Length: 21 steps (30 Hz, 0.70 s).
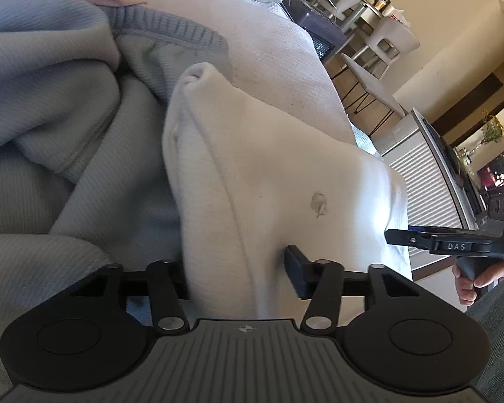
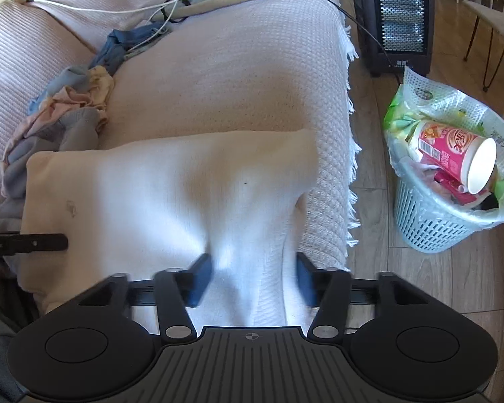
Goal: Fold clothes
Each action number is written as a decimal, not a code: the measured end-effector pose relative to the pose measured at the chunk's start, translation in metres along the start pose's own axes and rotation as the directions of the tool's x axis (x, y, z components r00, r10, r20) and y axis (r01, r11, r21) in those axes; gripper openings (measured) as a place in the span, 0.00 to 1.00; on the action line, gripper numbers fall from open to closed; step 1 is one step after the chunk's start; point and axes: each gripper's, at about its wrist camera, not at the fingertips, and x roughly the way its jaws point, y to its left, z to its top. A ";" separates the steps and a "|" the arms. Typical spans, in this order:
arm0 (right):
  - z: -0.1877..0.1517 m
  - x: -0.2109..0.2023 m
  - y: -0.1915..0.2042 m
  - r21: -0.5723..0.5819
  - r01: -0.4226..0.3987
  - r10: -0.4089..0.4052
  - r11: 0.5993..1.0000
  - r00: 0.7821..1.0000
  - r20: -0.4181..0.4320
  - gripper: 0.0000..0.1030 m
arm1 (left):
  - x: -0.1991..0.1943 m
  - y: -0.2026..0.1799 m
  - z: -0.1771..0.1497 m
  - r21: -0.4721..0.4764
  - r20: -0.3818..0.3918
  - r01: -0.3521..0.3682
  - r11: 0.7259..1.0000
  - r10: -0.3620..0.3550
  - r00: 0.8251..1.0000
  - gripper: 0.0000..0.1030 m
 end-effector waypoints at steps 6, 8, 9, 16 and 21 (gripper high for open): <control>0.000 0.004 0.000 0.048 -0.005 0.005 0.999 1.000 0.001 0.49 | 0.000 -0.016 0.002 0.060 0.008 -0.048 0.997 0.048 0.999 0.26; 0.000 0.000 0.004 0.037 0.011 -0.011 0.999 1.000 0.001 0.41 | -0.004 -0.017 0.004 0.046 0.010 -0.045 0.998 0.044 0.999 0.19; 0.001 -0.002 0.007 0.025 0.025 -0.025 0.999 1.000 0.002 0.34 | -0.007 -0.017 0.006 0.038 0.012 -0.043 0.998 0.043 0.999 0.18; 0.004 -0.030 0.022 -0.015 0.077 -0.076 0.997 0.995 0.058 0.22 | -0.033 -0.040 0.021 0.053 0.057 -0.052 0.997 0.049 0.997 0.17; 0.012 -0.055 0.033 -0.035 0.077 -0.072 0.996 0.989 0.126 0.21 | -0.052 -0.051 0.051 0.068 0.110 -0.037 0.997 0.029 0.993 0.17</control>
